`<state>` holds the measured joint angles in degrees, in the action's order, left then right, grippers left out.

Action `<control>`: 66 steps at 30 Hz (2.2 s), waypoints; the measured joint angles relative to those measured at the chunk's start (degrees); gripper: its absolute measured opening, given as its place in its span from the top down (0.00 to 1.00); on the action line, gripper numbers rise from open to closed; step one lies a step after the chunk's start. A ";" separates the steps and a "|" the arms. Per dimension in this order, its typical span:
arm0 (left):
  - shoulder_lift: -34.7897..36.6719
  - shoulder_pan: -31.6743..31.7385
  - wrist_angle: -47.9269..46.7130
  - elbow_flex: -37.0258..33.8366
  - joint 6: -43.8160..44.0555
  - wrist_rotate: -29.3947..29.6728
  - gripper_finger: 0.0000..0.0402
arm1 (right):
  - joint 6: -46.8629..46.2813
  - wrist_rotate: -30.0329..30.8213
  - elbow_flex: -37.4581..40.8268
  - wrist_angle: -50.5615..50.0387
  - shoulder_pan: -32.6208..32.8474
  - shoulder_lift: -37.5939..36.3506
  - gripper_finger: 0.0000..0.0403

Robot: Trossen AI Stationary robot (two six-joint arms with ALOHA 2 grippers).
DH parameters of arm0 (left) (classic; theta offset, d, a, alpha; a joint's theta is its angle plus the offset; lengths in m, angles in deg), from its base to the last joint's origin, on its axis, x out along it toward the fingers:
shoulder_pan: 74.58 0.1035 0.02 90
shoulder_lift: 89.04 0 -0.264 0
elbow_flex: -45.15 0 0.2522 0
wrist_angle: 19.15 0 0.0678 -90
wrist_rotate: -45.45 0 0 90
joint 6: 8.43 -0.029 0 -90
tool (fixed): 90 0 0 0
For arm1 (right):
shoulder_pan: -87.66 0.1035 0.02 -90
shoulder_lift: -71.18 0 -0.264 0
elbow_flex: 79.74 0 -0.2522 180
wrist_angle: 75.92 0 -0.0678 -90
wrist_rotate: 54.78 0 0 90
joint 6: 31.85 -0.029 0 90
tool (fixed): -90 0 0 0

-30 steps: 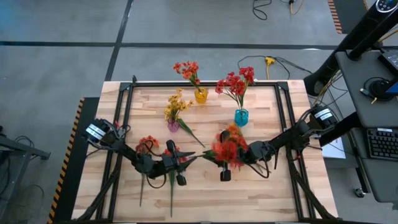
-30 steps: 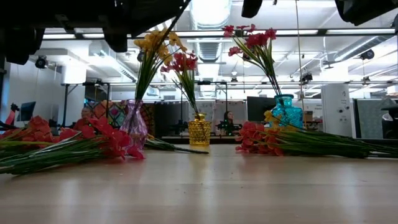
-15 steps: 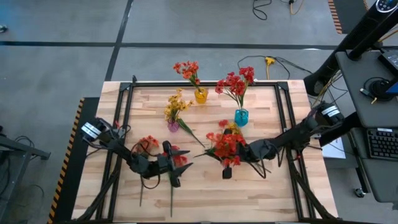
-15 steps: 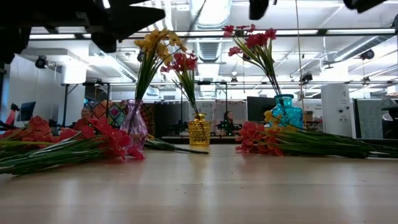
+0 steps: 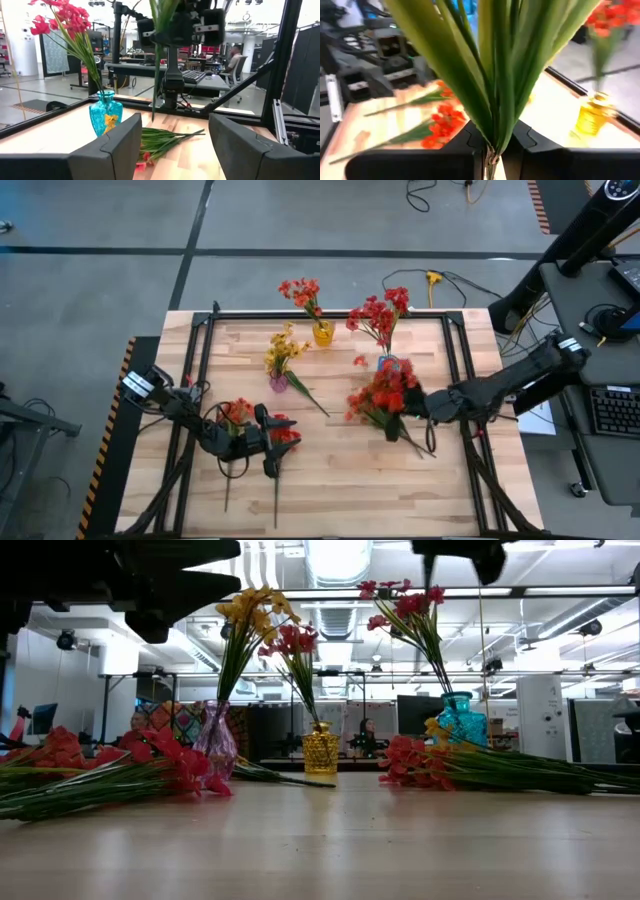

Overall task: Sort flowers into vase by color
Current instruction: Put the top red flower into the blue vase

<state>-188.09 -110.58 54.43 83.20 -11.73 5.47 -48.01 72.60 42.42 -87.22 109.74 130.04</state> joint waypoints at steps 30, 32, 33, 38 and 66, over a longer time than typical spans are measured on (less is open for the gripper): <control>-0.06 -0.73 -6.13 -0.01 2.40 0.44 0.47 | -3.11 16.72 -8.37 -31.58 -9.76 -10.07 0.93; -0.08 -0.73 -6.15 -0.01 2.40 0.44 0.47 | -1.90 12.85 -8.36 -32.34 -11.28 -10.07 0.93; -0.08 -0.73 -6.17 -0.01 2.40 0.44 0.47 | -1.12 11.52 -8.28 -32.50 -11.89 -10.07 0.93; -0.08 -0.73 -6.22 -0.01 2.40 0.44 0.47 | 1.08 10.50 -8.26 -32.30 -13.14 -10.13 0.93; -0.10 -0.71 -6.41 0.13 2.44 0.44 0.47 | 7.14 10.64 0.04 -19.79 -16.21 -12.98 0.93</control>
<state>-188.19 -111.30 48.01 83.33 -9.29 5.92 -40.87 83.25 42.46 -107.01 93.53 117.07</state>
